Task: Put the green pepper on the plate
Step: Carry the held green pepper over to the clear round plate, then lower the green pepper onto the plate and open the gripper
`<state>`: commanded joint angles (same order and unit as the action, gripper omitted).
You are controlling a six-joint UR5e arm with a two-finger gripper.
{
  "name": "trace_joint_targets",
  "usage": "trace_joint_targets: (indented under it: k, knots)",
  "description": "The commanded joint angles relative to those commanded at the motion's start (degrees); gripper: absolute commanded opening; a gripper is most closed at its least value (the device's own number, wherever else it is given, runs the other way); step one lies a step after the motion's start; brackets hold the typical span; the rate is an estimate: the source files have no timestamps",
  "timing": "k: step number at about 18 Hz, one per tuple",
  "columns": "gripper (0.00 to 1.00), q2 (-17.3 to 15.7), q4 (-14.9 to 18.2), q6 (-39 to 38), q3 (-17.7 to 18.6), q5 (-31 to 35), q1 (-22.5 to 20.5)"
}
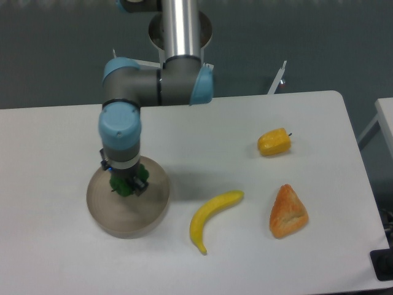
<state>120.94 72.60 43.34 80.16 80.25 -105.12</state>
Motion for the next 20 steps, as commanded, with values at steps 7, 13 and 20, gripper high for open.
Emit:
trace_joint_targets:
  k: [7, 13, 20]
  knots:
    - [1.0, 0.8, -2.3, 0.3, -0.1, 0.7, 0.4]
    - [1.0, 0.3, -2.7, 0.5, -1.1, 4.6, 0.4]
    - [1.0, -3.4, -2.6, 2.9, -1.8, 4.5, -7.4]
